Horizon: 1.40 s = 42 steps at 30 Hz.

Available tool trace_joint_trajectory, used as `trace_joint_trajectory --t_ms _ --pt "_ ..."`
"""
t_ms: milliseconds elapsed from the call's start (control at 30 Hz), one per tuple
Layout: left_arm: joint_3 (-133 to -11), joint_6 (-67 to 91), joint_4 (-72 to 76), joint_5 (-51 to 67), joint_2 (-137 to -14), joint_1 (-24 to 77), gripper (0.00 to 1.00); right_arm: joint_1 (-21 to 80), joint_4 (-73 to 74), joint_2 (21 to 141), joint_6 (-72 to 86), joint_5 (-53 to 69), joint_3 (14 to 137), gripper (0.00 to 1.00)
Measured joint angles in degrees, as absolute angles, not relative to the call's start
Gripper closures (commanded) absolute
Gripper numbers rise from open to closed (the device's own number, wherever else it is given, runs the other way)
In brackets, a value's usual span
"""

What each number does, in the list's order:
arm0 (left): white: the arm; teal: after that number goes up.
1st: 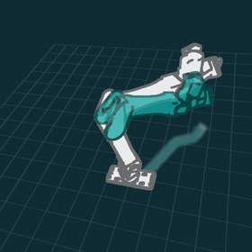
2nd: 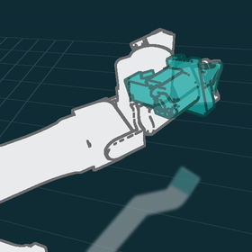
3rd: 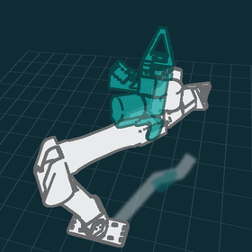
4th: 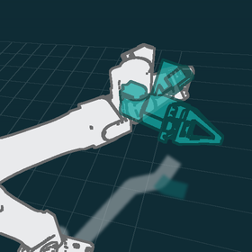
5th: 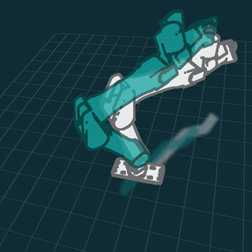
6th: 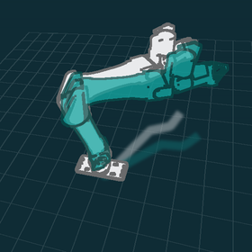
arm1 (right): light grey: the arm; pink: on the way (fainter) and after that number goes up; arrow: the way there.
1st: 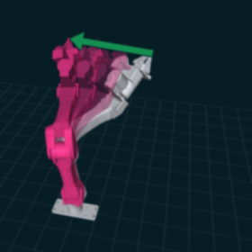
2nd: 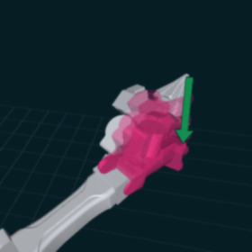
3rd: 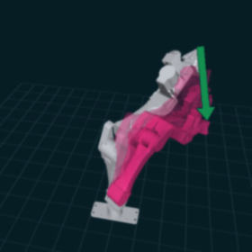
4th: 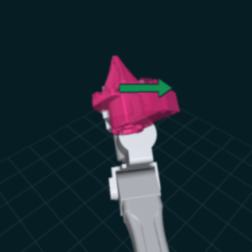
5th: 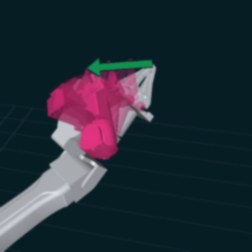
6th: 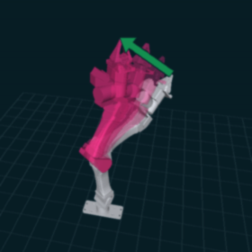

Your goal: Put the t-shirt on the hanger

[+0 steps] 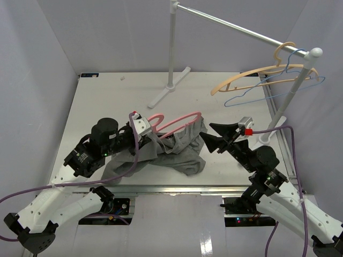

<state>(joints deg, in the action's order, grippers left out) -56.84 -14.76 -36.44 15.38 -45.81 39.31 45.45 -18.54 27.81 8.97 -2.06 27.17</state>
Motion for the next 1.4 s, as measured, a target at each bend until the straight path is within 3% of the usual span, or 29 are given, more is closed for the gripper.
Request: trace_joint_trajectory --t_ms 600,967,1400 --pt "-48.46 -2.37 -30.80 12.95 -37.16 39.31 1.00 47.11 -27.29 49.33 22.57 -4.81 24.04 0.42" --pt "-46.81 -0.06 -29.14 13.86 -35.44 39.31 1.00 54.70 -33.98 59.66 23.49 -8.99 24.14 0.41" --pt "-45.34 1.39 -27.42 14.20 -35.42 39.31 1.00 56.38 -40.88 72.01 23.75 -10.79 24.56 0.45"
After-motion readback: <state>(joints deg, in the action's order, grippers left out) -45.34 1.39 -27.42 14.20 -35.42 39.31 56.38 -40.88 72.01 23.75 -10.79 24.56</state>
